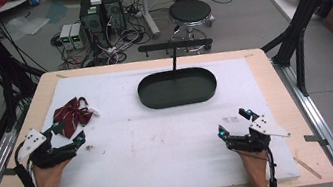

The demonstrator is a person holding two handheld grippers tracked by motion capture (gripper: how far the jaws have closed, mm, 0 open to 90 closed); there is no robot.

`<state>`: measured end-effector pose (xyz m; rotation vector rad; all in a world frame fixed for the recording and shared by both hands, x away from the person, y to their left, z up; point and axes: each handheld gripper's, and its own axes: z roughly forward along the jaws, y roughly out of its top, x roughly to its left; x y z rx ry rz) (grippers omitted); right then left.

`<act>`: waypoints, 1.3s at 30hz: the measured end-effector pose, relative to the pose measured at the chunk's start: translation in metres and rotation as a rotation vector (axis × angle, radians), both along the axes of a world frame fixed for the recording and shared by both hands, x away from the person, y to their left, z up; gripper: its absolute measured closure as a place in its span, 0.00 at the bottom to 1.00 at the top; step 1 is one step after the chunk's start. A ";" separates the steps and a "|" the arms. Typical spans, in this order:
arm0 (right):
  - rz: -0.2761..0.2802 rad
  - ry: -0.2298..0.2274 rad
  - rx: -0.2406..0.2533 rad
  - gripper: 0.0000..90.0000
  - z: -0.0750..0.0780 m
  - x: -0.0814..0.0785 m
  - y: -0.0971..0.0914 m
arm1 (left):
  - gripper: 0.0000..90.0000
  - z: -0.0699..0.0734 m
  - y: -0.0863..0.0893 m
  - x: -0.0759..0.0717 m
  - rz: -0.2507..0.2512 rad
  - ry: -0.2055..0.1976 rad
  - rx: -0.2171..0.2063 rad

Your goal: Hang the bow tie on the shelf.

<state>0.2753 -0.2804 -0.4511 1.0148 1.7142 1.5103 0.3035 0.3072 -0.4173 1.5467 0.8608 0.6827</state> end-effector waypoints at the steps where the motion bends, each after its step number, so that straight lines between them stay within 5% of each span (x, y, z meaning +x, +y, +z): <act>1: 0.000 0.000 0.000 0.03 0.000 0.000 0.000 | 0.17 0.003 0.001 0.002 -0.001 0.009 0.003; 7: 0.001 -0.002 0.001 0.03 0.000 0.000 0.000 | 0.17 0.033 0.007 0.026 -0.013 0.084 0.065; 15: 0.002 0.000 0.001 0.03 0.000 0.000 -0.001 | 0.18 0.050 0.008 0.056 -0.030 0.155 0.127; 39: 0.003 -0.002 0.000 0.03 0.000 0.000 0.000 | 0.22 0.054 -0.012 0.143 -0.027 0.409 0.269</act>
